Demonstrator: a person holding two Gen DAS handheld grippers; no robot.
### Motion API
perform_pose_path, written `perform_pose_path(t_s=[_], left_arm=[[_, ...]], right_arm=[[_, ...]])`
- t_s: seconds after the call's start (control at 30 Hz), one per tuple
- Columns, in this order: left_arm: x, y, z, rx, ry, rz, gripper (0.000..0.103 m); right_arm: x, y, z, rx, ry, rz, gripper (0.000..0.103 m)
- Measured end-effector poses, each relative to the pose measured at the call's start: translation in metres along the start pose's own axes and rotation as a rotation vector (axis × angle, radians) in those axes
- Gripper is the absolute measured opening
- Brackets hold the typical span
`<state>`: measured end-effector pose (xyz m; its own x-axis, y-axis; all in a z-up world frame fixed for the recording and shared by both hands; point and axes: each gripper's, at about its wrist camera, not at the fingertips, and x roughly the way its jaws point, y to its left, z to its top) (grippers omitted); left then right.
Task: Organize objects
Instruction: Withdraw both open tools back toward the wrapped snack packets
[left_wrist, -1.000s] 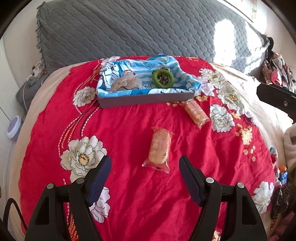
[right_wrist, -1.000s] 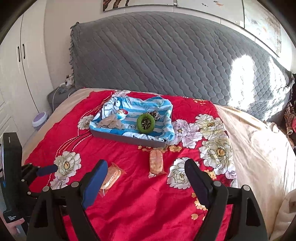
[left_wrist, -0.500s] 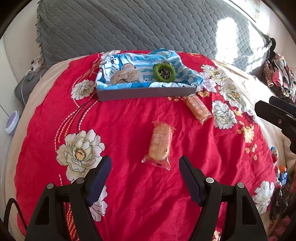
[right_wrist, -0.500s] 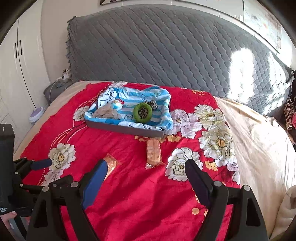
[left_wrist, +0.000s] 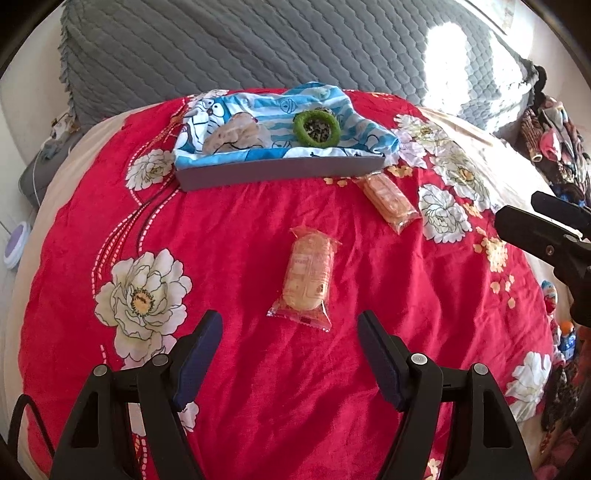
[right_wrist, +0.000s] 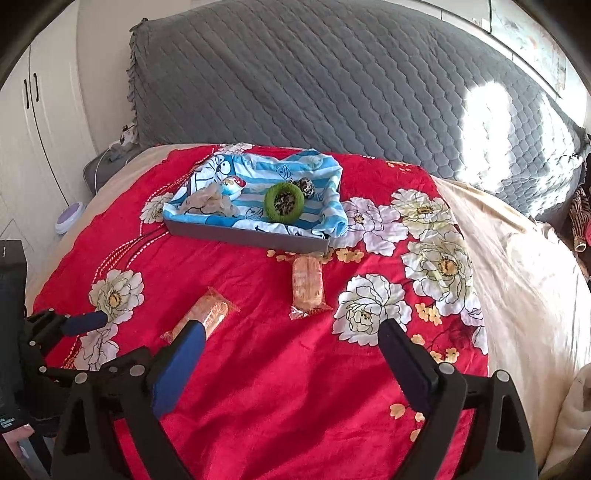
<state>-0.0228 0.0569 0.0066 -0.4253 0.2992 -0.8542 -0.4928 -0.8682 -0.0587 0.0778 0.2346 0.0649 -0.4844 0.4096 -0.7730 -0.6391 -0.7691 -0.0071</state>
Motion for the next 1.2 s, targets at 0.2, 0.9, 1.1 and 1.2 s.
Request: perform_pose_path(t_s=[0.2, 0.9, 1.1, 1.2], left_arm=[[0.004, -0.003, 0.001, 0.027, -0.001, 0.014, 0.076], [0.054, -0.011, -0.004, 0.014, 0.079, -0.011, 0.076], [0.07, -0.01, 0.003, 0.006, 0.086, -0.017, 0.077], [0.079, -0.009, 0.008, -0.005, 0.095, -0.023, 0.076]], right_arm=[[0.01, -0.002, -0.005, 0.009, 0.023, -0.004, 0.096], [0.052, -0.007, -0.019, 0.033, 0.081, -0.022, 0.097], [0.067, -0.01, -0.013, 0.032, 0.088, -0.036, 0.097], [0.078, -0.012, -0.011, 0.039, 0.096, -0.034, 0.097]])
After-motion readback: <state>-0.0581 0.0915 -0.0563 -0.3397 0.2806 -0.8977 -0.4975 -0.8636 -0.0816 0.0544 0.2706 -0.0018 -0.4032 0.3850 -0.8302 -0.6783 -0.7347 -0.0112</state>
